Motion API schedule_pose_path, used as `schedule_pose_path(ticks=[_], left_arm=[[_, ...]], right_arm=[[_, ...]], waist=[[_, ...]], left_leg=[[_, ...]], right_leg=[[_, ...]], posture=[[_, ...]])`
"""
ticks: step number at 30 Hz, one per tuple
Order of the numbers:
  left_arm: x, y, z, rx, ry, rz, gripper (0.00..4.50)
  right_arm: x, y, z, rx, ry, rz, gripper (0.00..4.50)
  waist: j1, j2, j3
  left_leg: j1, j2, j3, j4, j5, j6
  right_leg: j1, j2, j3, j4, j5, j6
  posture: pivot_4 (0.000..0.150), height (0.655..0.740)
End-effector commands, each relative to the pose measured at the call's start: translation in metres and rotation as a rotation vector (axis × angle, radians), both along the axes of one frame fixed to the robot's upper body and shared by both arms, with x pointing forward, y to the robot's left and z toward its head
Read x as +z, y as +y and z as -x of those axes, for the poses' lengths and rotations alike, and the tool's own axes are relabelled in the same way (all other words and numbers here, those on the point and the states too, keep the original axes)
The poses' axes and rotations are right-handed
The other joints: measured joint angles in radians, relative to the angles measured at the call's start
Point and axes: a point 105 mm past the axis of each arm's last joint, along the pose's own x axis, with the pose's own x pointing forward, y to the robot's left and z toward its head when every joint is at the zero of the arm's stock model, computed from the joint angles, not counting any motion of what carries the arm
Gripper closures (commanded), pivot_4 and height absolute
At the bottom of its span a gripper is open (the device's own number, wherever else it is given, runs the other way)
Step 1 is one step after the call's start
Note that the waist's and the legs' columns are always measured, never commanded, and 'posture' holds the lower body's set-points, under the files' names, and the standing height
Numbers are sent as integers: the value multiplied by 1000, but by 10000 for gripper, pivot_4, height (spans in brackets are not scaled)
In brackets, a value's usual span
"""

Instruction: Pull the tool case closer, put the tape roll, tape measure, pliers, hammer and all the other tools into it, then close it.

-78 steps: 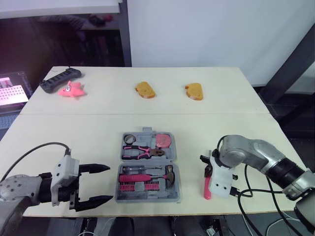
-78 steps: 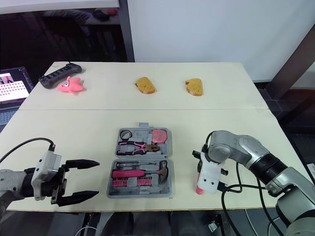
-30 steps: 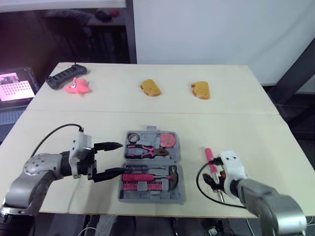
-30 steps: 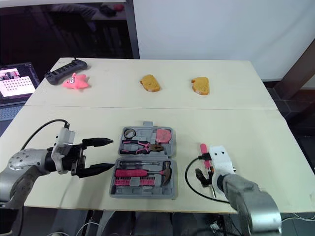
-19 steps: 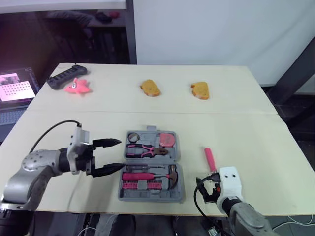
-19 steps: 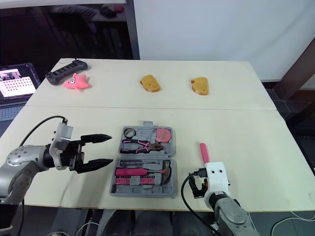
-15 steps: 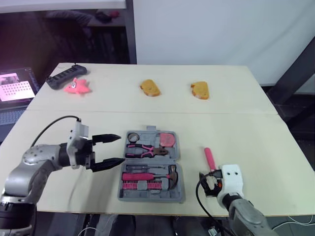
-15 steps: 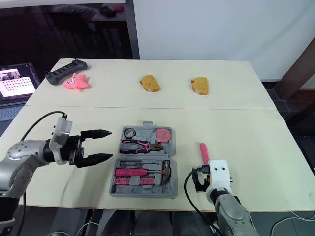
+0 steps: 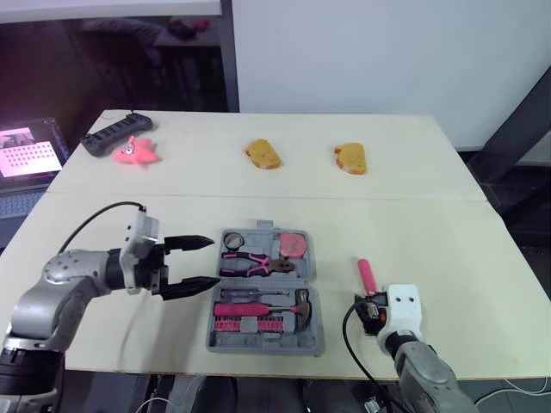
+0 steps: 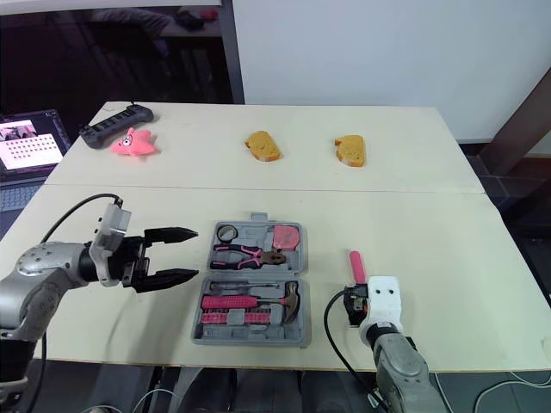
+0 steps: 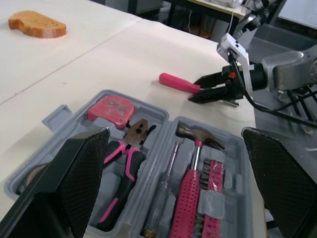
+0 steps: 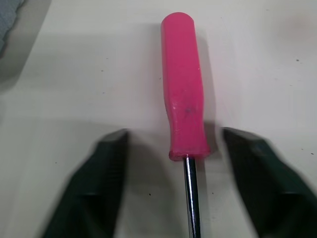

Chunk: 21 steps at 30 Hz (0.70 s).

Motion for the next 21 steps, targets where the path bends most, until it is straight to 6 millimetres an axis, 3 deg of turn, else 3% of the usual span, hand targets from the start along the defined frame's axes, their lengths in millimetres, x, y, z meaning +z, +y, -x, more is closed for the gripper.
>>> schedule_pose_path(ticks=[1, 3, 7, 11, 16, 21], left_arm=[[8, 0, 4, -5, -37, 1, 0], [8, 1, 4, -1, -34, 1, 0], [7, 3, 4, 9, -29, -2, 0], [6, 5, 4, 28, -25, -3, 0], [1, 16, 7, 47, -9, -36, 0], [-3, 23, 16, 34, 22, -68, 0]], right_arm=[[-2, -1, 1, 12, 13, 12, 34987], [1, -1, -1, 18, 1, 20, 41071], [12, -2, -6, 51, -38, 56, 41058], [50, 11, -19, 238, -151, 171, 41058], [114, 58, -19, 626, -266, 223, 41058], [123, 108, 20, 1119, -85, 180, 41058]], waist=[[0, 0, 0], [-1, 0, 0], [0, 0, 0], [-2, 1, 1], [-7, 2, 1], [2, 2, 1]], left_leg=[[0, 0, 0, 0, 0, 0], [0, 0, 0, 0, 0, 0], [0, 0, 0, 0, 0, 0], [0, 0, 0, 0, 0, 0], [0, 0, 0, 0, 0, 0], [-1, 0, -3, 0, 0, 0]], right_leg=[[0, 0, 0, 0, 0, 0], [0, 0, 0, 0, 0, 0], [0, 0, 0, 0, 0, 1], [0, 0, 0, 0, 1, 2], [-1, 1, 0, 2, 1, 3], [-1, 0, -3, 3, 1, 2]], posture=[[1500, 7400], [1500, 7400], [1500, 7400], [1500, 7400], [1500, 7400], [1500, 7400]])
